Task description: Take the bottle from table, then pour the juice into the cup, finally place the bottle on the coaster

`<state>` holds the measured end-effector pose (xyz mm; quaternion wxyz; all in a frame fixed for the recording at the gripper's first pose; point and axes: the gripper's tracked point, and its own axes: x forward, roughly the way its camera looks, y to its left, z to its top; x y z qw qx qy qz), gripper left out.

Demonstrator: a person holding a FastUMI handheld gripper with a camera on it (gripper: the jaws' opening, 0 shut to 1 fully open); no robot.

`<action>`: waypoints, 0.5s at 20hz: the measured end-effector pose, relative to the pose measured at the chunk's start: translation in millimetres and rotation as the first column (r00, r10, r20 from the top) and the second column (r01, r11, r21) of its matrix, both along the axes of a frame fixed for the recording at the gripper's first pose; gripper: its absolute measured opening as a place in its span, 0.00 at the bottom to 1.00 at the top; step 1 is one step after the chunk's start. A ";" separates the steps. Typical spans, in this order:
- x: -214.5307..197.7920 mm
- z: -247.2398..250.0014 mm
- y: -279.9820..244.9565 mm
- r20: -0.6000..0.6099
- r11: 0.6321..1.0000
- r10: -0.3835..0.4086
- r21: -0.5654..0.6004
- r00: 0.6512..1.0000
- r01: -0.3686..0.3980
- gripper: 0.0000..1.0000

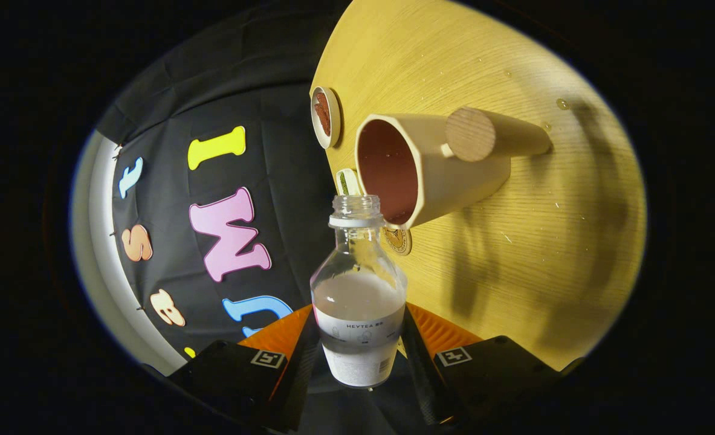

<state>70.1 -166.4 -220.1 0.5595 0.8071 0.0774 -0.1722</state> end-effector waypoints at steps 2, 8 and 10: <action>0.6 0.8 1.3 0.001 1.000 0.001 0.010 1.000 -0.001 0.76; 2.4 0.7 -1.1 0.010 0.999 -0.016 0.050 1.000 0.015 0.75; 2.6 0.4 -1.9 0.007 0.998 -0.022 0.061 1.000 0.021 0.75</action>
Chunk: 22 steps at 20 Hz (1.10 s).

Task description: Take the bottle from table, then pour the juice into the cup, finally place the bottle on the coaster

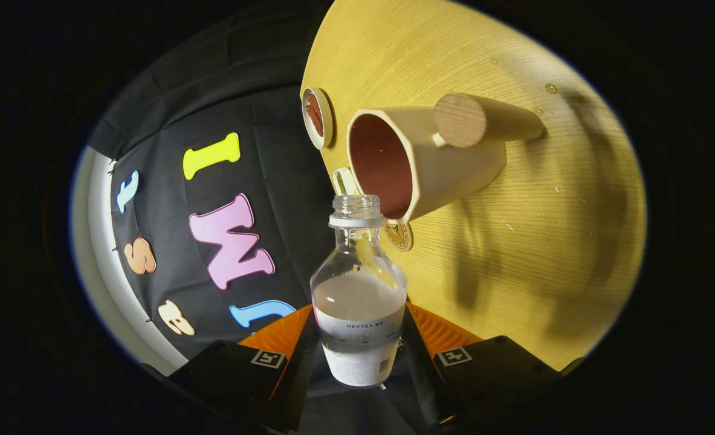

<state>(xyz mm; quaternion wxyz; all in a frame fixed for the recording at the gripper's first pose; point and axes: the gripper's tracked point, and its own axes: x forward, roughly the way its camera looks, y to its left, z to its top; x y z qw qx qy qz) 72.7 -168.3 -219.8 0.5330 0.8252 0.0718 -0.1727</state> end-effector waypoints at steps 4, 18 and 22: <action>-1.0 1.0 -2.0 -0.001 1.000 -0.011 0.021 1.000 0.011 0.76; 0.2 6.7 -7.4 0.000 0.996 -0.034 0.082 0.999 0.034 0.76; 0.1 9.3 -9.4 0.002 0.994 -0.041 0.099 0.999 0.040 0.76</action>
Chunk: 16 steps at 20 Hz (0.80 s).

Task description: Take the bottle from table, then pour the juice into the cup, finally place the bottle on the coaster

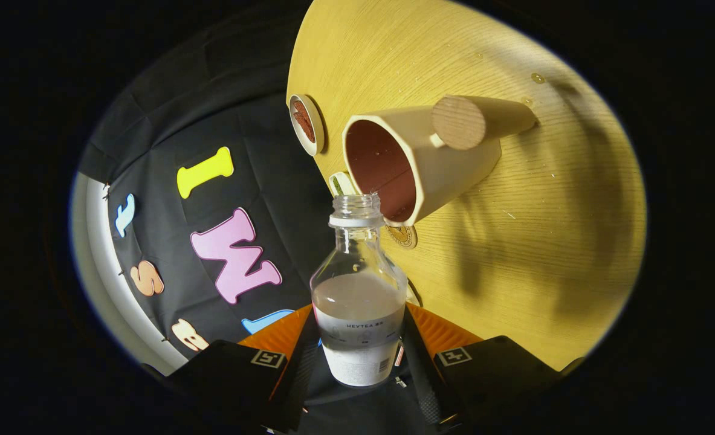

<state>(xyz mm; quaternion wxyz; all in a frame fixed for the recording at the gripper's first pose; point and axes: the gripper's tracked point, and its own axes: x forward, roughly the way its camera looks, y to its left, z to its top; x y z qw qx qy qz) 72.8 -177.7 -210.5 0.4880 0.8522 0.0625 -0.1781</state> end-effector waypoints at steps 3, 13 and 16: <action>0.5 0.3 -0.9 0.001 1.000 -0.012 0.018 1.000 0.012 0.76; 1.7 9.2 -1.3 0.021 0.997 -0.008 0.082 1.000 0.007 0.76; 1.0 13.4 -6.9 0.032 0.995 -0.015 0.100 0.999 0.011 0.76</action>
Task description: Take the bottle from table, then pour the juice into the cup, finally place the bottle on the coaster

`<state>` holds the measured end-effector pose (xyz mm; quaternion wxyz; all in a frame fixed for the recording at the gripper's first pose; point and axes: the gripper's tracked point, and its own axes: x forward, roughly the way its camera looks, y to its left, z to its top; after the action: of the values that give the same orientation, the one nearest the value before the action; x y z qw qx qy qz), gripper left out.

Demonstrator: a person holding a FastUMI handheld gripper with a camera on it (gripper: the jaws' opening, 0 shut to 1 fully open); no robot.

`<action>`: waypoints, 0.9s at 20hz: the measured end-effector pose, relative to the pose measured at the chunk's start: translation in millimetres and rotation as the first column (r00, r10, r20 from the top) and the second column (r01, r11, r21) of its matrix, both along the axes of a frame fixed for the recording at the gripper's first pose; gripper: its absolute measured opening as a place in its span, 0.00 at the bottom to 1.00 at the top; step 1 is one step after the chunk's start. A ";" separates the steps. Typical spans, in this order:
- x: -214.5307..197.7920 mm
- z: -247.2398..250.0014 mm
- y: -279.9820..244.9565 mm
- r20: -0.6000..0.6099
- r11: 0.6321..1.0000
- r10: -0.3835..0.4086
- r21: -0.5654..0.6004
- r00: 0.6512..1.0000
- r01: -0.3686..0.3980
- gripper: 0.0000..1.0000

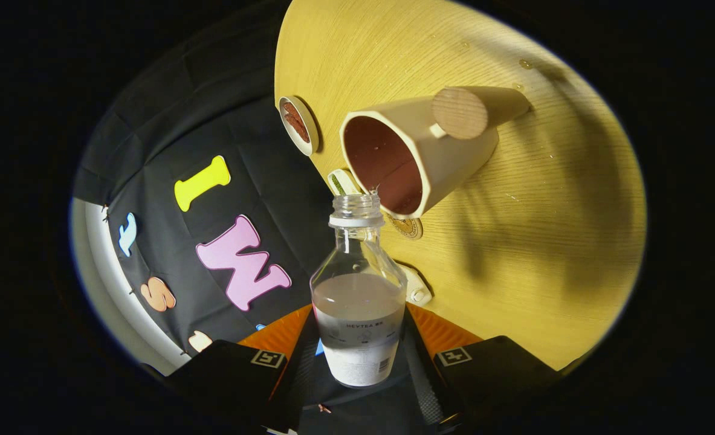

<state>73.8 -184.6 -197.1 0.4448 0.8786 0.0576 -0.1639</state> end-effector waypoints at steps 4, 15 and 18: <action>-0.3 -0.5 -2.0 -0.001 1.000 0.010 0.028 1.000 -0.010 0.76; -1.7 4.3 -0.3 0.007 0.992 0.022 0.126 1.000 -0.023 0.76; -1.4 6.9 -3.7 0.014 0.989 0.015 0.144 1.000 -0.017 0.76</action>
<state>72.4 -188.2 -190.2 0.3818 0.9090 0.0737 -0.1502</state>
